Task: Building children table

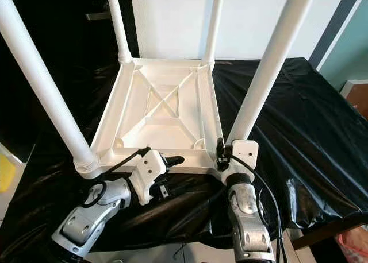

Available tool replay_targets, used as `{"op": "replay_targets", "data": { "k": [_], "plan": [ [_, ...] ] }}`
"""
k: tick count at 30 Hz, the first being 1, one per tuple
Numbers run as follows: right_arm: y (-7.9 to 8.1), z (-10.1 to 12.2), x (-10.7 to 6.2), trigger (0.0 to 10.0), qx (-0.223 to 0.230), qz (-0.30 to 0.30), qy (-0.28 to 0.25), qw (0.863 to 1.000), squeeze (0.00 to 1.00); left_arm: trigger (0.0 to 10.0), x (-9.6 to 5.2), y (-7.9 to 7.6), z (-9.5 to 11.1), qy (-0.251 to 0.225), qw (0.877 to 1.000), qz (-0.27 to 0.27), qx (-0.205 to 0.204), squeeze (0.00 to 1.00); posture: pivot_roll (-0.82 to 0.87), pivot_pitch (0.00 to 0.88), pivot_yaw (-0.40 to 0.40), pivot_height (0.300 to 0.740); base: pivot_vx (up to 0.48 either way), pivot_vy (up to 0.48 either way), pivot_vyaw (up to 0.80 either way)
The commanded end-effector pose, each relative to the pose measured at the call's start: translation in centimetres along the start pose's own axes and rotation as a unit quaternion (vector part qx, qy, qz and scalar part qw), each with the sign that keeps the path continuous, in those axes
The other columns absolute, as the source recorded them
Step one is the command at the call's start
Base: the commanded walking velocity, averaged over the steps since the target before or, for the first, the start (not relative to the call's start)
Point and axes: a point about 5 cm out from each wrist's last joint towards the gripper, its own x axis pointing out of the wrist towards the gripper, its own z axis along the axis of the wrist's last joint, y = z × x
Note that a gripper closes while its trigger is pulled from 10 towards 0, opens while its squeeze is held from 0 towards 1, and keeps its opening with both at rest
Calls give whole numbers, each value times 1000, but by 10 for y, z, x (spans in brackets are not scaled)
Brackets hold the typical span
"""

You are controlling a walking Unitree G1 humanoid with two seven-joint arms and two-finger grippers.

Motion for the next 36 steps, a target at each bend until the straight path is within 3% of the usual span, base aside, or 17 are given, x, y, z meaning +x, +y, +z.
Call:
{"op": "replay_targets", "data": {
  "k": [1, 6, 7, 17, 18, 19, 20, 23, 25, 31, 36],
  "plan": [
    [0, -14, -4, 10000, -5, -13, 38, 999, 0, 10000, 0, 1, 0, 3, 1000, -6, 0, 0, 5, 28, -34, 740, 0, 0, 0],
    [2, -14, -4, 10000, -8, -12, 36, 999, 0, 10000, 0, 4, -1, 3, 1000, 0, 3, 0, 5, 18, -36, 740, 0, 0, 0],
    [3, -12, -3, 10000, -7, -7, 30, 999, 1000, 10000, 0, 4, -2, 4, 1000, 2, 3, 0, 5, 8, -41, 740, 0, 0, 0],
    [0, -6, -1, 10000, -2, 51, 3, 999, 1000, 10000, 6, 8, -3, 1, 1000, 15, -14, 0, -1, 0, -48, 740, 0, 0, 0],
    [-2, -4, -1, 10000, 2, 77, -2, 997, 882, 10000, 8, 8, -4, 2, 1000, 18, -20, 0, -4, 0, -47, 740, 0, 0, 0],
    [-3, -3, 0, 10000, 7, 108, -9, 994, 0, 10000, 9, 9, -5, 2, 1000, 19, -24, 0, -5, 0, -45, 740, 0, 0, 0],
    [-4, 0, 1, 10000, 7, 146, -17, 989, 0, 10000, 11, 10, -6, 3, 999, 20, -25, 0, -5, 0, -38, 740, 0, 0, 0],
    [-4, 1, 1, 10000, 3, 176, -24, 984, 0, 10000, 12, 10, -6, 1, 1000, 17, -26, 0, -8, 0, -32, 740, 0, 0, 0],
    [-6, 1, 2, 10000, -7, 227, -28, 974, 0, 10000, 16, 8, -6, -1, 999, 2, -32, 0, -13, 0, -32, 740, 0, 0, 0],
    [-14, -3, 3, 10000, -37, 304, -9, 952, 0, 10000, 25, 10, -5, 2, 999, -8, -35, 0, -11, 0, -33, 740, 0, 0, 0],
    [-25, -7, 8, 10000, -75, 334, 0, 940, 0, 10000, 27, 9, -3, 0, 999, -12, -31, 0, -9, 0, -30, 740, 0, 0, 0]
  ]
}}
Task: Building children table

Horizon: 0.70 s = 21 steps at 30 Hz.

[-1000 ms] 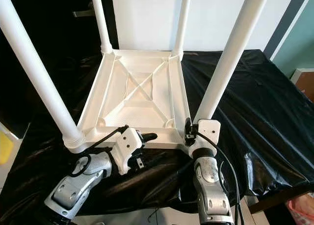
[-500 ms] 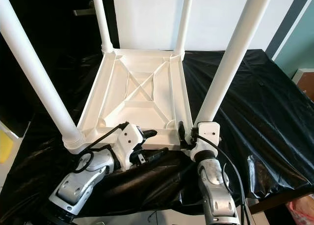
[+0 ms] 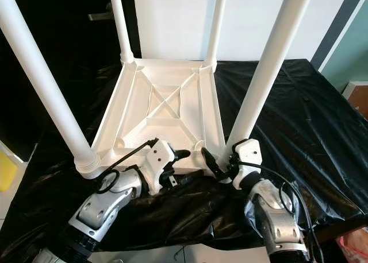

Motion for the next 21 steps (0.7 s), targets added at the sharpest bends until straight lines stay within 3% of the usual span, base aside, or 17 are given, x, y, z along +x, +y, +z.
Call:
{"op": "replay_targets", "data": {
  "k": [1, 2, 3, 16, 17, 21],
  "plan": [
    [2, -5, 1, 10000, -6, 18, 10, 1000, 0, 10000, 2, -2, -2, 8, 1000, -12, 3, 0, -9, 0, -30, 740, 0, 0, 0],
    [0, -6, 0, 6706, -6, 20, 14, 1000, 0, 10000, 2, -2, -2, 10, 1000, -13, 1, 0, -9, 0, -30, 740, 0, 0, 0],
    [-2, -8, -2, 0, -8, 23, 16, 1000, 0, 10000, 1, -2, -3, 10, 1000, -11, 1, 0, -7, 0, -30, 740, 0, 0, 0],
    [-12, -14, -5, 0, -15, 15, 25, 999, 0, 10000, -4, 1, -6, 15, 1000, 8, 4, 0, -14, 0, -29, 740, 0, 0, 0],
    [-15, -15, -5, 10000, -12, 0, 27, 1000, 0, 10000, -4, 2, -7, 16, 1000, 12, 8, 0, -17, 0, -33, 740, 0, 0, 0],
    [-17, -16, -4, 10000, -8, -19, 27, 999, 0, 10000, -5, 4, -7, 18, 1000, 19, 11, 0, -17, 0, -39, 740, 0, 0, 0]
  ]
}}
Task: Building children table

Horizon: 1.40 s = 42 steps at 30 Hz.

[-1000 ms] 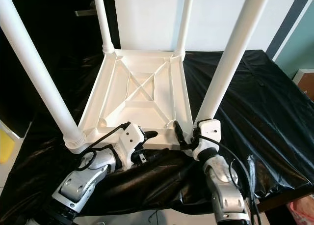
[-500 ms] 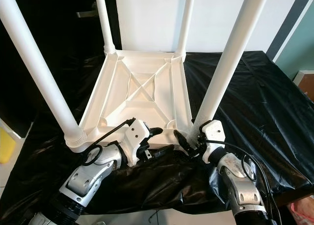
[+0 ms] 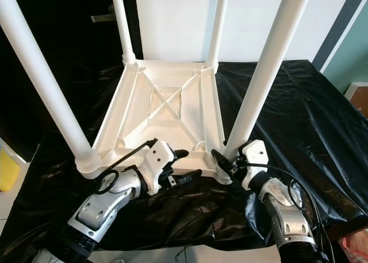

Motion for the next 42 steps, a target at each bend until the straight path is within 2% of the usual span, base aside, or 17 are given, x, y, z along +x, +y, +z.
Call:
{"op": "replay_targets", "data": {
  "k": [1, 2, 5, 7, 9, 11, 13, 15, 18, 19, 22, 28, 36, 37, 42],
  "plan": [
    [-1, -7, -1, 10000, -1, -34, 17, 999, 0, 10000, -3, 2, -4, 6, 1000, 20, 2, 0, -24, 0, -51, 740, 0, 0, 0],
    [-1, -7, -1, 10000, -1, -34, 17, 999, 0, 10000, -3, 2, -4, 6, 1000, 20, 2, 0, -24, 0, -51, 740, 0, 0, 0],
    [4, -6, 2, 10000, 12, -84, 3, 996, 0, 10000, -8, 2, -8, 6, 999, 34, -11, 0, -31, 0, -46, 740, 0, 0, 0],
    [4, -6, 2, 10000, 12, -84, 3, 996, 0, 10000, -8, 2, -8, 6, 999, 34, -11, 0, -31, 0, -46, 740, 0, 0, 0],
    [10, -5, 2, 10000, 21, -130, -9, 991, 0, 10000, -11, 0, -9, 8, 999, 35, -11, 0, -27, 0, -44, 740, 0, 0, 0],
    [10, -5, 2, 10000, 21, -130, -9, 991, 0, 10000, -11, 0, -9, 8, 999, 35, -11, 0, -27, 0, -44, 740, 0, 0, 0],
    [16, -5, 2, 10000, 30, -185, -13, 982, 0, 10000, -13, -1, -9, 8, 999, 34, -10, 0, -28, 0, -39, 740, 0, 0, 0],
    [18, -5, 2, 10000, 31, -208, -13, 977, 0, 10000, -14, -1, -8, 8, 999, 34, -11, 0, -28, 0, -39, 740, 0, 0, 0],
    [25, -7, 2, 10000, 29, -299, 6, 954, 0, 10000, -16, 1, -7, 7, 999, 40, -11, 0, -26, 0, -44, 740, 0, 0, 0],
    [25, -7, 2, 10000, 29, -299, 6, 954, 0, 10000, -16, 1, -7, 7, 999, 40, -11, 0, -26, 0, -44, 740, 0, 0, 0],
    [32, -10, 1, 10000, 42, -335, 13, 941, 0, 10000, -16, 0, -7, 5, 999, 46, -10, 0, -26, 0, -54, 740, 0, 0, 0],
    [39, -8, 5, 10000, 49, -340, 12, 939, 0, 10000, -16, -2, -7, 2, 999, 51, -16, 0, -40, 0, -59, 740, 0, 0, 0],
    [35, 0, 7, 10000, 33, -334, -3, 942, 0, 10000, -14, -2, -3, -1, 999, 40, -11, 0, -56, 0, -50, 740, 0, 0, 0],
    [34, 1, 7, 10000, 30, -335, -4, 942, 1000, 10000, -13, -2, -3, -1, 999, 39, -9, 0, -61, 0, -46, 740, 0, 0, 0],
    [33, 1, 7, 10000, 28, -335, -5, 942, 1000, 10000, -12, -1, -3, -1, 999, 37, -8, 0, -66, 0, -43, 740, 0, 0, 0]
  ]
}}
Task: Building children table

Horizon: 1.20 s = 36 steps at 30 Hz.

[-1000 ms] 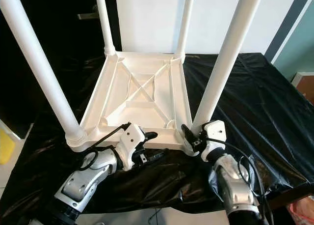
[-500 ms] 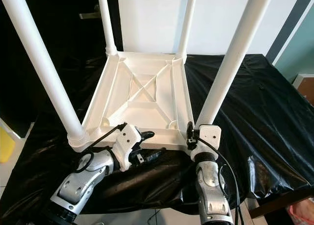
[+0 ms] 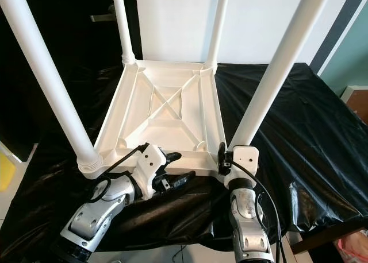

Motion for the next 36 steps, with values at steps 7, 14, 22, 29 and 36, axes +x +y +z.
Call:
{"op": "replay_targets", "data": {
  "k": [7, 14, 22, 29, 36],
  "plan": [
    [-2, 8, 1, 10000, 4, 35, -18, 999, 1000, 10000, 0, -2, 0, 5, 1000, 0, 6, 0, -83, 0, -29, 740, 0, 0, 0],
    [-9, 11, 0, 10000, -7, 110, -26, 994, 0, 10000, 1, -4, -1, 7, 1000, -7, 7, 0, -89, 0, -23, 740, 0, 0, 0],
    [-18, 15, 13, 10000, -41, 265, -26, 963, 0, 10000, 4, -3, 2, 5, 1000, -18, 11, 0, -92, 0, -1, 740, 0, 0, 0],
    [-15, 13, 34, 0, -75, 328, -20, 941, 0, 10000, 4, 1, 5, 7, 999, -26, 21, 0, -32, 0, 10, 740, 0, 0, 0],
    [-17, 13, 36, 0, -70, 326, -22, 942, 0, 10000, 4, 3, 8, 4, 999, -20, 25, 0, -14, 0, 2, 740, 0, 0, 0]
  ]
}}
